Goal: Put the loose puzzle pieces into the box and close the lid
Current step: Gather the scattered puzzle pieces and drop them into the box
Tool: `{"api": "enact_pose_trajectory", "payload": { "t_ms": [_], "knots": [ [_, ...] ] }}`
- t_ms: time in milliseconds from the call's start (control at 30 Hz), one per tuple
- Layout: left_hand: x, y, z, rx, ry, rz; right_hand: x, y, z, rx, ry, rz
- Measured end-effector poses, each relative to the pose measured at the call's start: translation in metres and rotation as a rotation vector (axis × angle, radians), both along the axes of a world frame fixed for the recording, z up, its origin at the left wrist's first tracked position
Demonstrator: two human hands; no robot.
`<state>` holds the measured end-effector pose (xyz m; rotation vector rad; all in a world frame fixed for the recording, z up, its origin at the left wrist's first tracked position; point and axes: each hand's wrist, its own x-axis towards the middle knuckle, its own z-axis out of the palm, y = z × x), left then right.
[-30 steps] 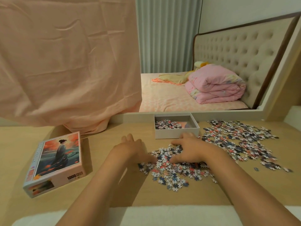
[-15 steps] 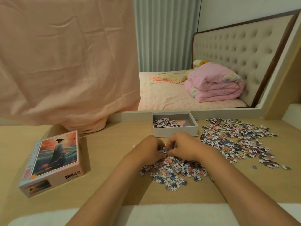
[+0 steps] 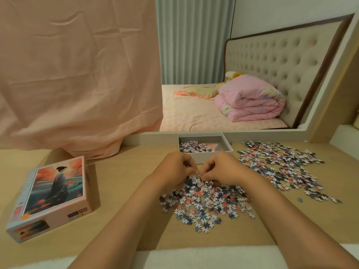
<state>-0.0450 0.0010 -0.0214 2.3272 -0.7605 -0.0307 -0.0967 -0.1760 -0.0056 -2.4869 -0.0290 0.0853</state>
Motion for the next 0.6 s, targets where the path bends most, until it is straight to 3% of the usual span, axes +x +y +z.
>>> {"api": "enact_pose_trajectory", "payload": {
  "t_ms": [133,267,433,600],
  "knots": [
    [0.023,-0.006,0.02,-0.165,0.036,0.018,0.011,-0.003,0.021,0.156,-0.16,-0.1],
    [0.053,-0.02,0.03,-0.273,-0.044,0.097,0.046,-0.007,0.039,0.17,-0.36,-0.212],
    [0.066,-0.031,0.019,-0.044,-0.04,-0.046,0.074,-0.012,0.028,0.037,-0.298,-0.18],
    [0.07,-0.021,0.01,0.016,-0.101,-0.083,0.068,-0.016,0.022,-0.077,-0.241,-0.122]
  ]
}}
